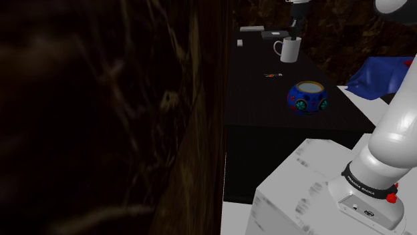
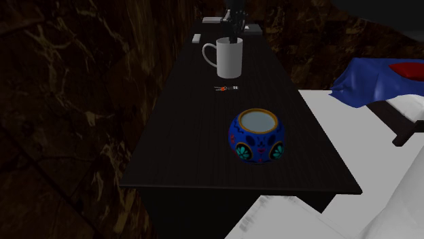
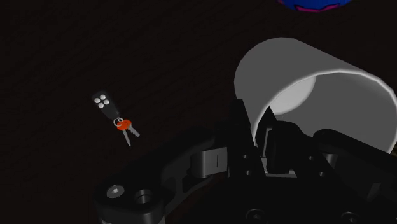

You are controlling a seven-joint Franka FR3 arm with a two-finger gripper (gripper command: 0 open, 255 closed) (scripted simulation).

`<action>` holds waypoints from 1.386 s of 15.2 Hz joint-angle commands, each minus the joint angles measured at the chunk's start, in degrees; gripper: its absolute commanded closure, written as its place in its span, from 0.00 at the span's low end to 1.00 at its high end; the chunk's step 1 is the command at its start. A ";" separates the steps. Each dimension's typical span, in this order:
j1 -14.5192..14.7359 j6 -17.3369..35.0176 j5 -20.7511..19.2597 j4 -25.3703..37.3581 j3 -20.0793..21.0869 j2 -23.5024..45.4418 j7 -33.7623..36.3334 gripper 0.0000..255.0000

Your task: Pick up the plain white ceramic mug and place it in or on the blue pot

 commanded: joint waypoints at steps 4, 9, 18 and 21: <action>1.53 -0.07 -4.11 -9.28 0.43 -10.18 2.00 1.00; 1.74 -1.26 -8.55 -19.43 2.03 -22.31 4.56 1.00; 0.75 0.24 -11.44 -30.20 3.50 -31.88 6.46 1.00; 0.63 2.51 -11.64 -32.77 3.33 -32.19 6.63 1.00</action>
